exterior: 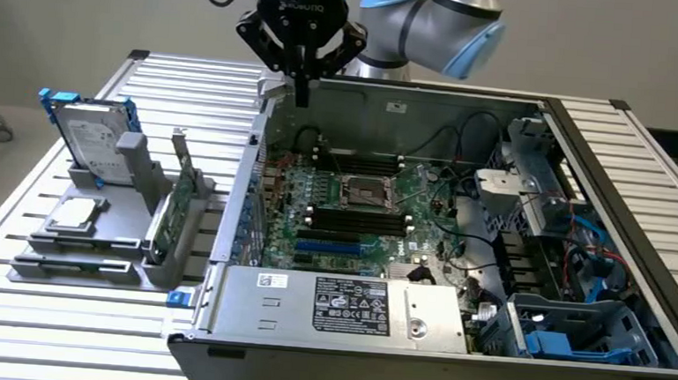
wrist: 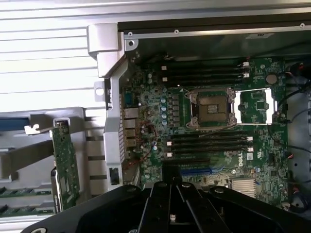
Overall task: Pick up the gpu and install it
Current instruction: 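Reach for the gpu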
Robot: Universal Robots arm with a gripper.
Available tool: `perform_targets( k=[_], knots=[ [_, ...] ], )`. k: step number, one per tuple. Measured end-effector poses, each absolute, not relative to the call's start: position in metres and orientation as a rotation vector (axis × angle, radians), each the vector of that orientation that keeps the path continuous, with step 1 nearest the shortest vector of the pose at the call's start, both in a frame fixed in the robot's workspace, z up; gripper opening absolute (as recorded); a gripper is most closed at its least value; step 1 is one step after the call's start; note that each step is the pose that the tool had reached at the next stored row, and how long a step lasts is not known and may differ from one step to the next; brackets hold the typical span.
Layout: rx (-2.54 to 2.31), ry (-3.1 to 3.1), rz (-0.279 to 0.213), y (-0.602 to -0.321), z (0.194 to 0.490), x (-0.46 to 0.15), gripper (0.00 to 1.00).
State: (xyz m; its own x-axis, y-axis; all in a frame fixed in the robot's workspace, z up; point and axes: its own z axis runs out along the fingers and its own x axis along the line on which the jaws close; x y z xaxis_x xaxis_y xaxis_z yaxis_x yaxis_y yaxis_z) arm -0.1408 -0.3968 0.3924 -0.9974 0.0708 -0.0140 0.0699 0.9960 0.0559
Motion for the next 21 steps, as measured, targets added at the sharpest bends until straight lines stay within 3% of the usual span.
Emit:
perform_targets(
  k=[21],
  knots=[
    [0.115,3.188,0.085,-0.389,0.389,-0.228,0.11]
  ],
)
